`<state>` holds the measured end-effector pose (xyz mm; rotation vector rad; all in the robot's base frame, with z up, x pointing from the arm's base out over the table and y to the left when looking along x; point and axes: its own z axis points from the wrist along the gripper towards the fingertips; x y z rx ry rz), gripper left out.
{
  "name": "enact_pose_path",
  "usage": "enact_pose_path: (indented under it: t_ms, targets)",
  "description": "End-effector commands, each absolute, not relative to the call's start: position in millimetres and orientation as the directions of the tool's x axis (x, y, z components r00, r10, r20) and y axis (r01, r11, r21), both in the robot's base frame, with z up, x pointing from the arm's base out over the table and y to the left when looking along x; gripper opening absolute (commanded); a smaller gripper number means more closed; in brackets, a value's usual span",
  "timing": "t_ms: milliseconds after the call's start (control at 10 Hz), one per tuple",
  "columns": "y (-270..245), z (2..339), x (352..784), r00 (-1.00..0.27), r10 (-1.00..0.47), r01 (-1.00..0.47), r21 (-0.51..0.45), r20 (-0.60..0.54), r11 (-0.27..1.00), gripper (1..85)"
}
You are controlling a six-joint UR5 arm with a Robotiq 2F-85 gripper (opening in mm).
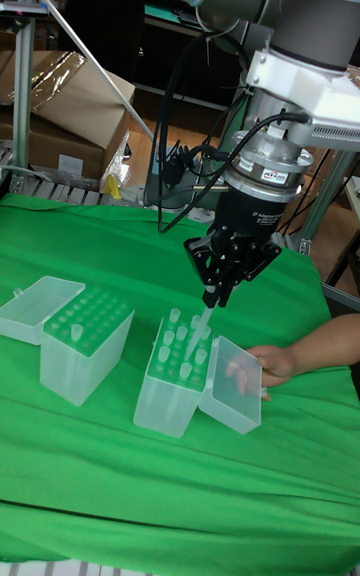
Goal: Insert a large pipette tip into the holder for large pipette tips
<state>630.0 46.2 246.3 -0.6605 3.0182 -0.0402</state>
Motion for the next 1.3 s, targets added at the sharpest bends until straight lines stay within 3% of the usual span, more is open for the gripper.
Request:
enact_pose_path:
  t_ms: [0,200,700,1200]
  targets:
    - [35.5,230.2,620.8,-0.87,-0.493,-0.492,-0.034,-0.009,0.87,30.3]
    - [34.3,225.0,620.1,-0.868,-0.497,-0.496,-0.037,-0.005,0.867,39.0]
    - [15.6,217.5,626.9,-0.856,-0.516,-0.515,-0.061,-0.015,0.855,32.0]
    - [-55.6,210.3,643.4,-0.764,-0.641,-0.641,-0.031,-0.071,0.767,36.7]
